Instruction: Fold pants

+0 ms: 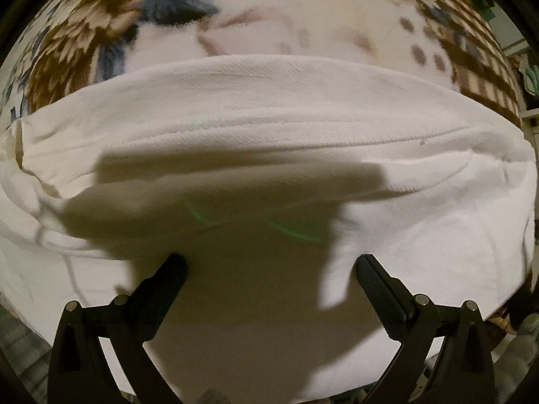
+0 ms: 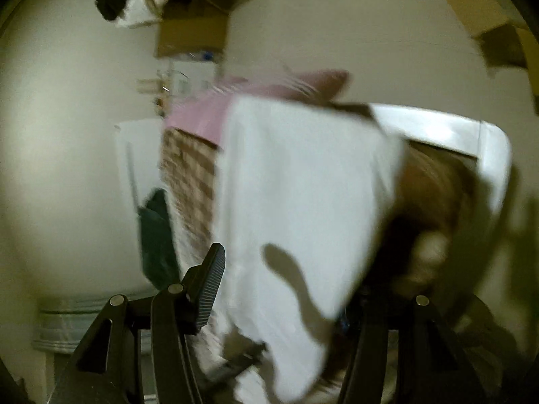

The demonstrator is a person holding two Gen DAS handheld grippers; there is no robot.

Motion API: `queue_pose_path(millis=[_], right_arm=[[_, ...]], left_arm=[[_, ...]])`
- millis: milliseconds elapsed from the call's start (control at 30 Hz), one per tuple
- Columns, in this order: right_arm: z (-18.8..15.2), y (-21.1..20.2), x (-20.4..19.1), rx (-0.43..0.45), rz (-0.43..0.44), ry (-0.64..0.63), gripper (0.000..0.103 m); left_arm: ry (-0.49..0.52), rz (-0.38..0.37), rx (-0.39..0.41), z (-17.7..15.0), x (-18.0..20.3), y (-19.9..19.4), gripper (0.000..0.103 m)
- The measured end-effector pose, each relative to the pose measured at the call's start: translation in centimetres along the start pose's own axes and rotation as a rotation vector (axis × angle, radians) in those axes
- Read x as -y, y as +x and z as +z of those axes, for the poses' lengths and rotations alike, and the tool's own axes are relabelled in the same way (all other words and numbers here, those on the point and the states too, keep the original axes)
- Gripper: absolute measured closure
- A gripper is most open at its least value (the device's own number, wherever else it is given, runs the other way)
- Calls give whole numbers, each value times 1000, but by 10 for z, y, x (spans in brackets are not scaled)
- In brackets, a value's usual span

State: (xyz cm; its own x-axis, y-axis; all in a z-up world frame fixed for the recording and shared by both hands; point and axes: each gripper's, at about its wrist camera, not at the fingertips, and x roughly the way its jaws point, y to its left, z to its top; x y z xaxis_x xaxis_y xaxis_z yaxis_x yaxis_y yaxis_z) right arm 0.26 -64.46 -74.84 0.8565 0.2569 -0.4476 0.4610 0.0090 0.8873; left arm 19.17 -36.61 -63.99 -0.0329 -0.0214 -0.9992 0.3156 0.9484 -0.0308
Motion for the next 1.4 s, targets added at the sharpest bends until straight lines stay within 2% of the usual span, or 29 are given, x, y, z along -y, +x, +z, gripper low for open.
queue_pose_path(millis=[33,133,200,267,300,333,367,467,633,800,900,967,1100,1200,1300,1367,1400], right_arm=[[4,2,-6,7,25,-11,45],[12,25,-19,-14,-45,-97,45],[15,37,-13,-37,-64,-79,45],[18,40,-10,-28,-65,-72,59],[19,37,-12,-23,-83,-79,83],[17,36,-17,-15,-121,-98,92],[12,33,-26,2,-165,-131,92],[9,9,-45,26,-202,-178,94],[-29,-15,-111,71,-254,-304,94],[-99,0,-188,43,-297,-495,94],[-165,34,-224,-11,-341,-650,94],[-204,60,-235,-55,-365,-719,94],[-294,125,-231,-191,-389,-832,94],[-347,162,-216,-280,-406,-885,94],[-403,205,-191,-377,-482,-974,94],[-426,224,-179,-416,-563,-1028,87],[-435,233,-173,-442,-606,-1055,78]], left_arm=[[-6,-1,-6,0,0,1,0],[-14,4,-10,3,-1,1,0],[-19,12,4,3,1,2,0],[-21,18,2,3,9,4,0],[-21,18,-10,3,10,3,0],[-21,15,-17,3,11,2,0],[-27,6,-11,3,10,-1,0],[-62,-2,42,-1,-3,-19,0],[-146,-62,93,-16,-38,-64,0],[-223,-111,173,-34,-100,-109,0],[-301,-126,212,-45,-162,-128,0],[-353,-118,224,-56,-206,-132,0],[-447,-73,239,-92,-276,-139,0],[-504,-46,234,-109,-322,-132,0],[-551,-34,229,-124,-356,-123,0],[-582,-45,224,-132,-372,-118,0],[-598,-54,221,-135,-378,-115,0]])
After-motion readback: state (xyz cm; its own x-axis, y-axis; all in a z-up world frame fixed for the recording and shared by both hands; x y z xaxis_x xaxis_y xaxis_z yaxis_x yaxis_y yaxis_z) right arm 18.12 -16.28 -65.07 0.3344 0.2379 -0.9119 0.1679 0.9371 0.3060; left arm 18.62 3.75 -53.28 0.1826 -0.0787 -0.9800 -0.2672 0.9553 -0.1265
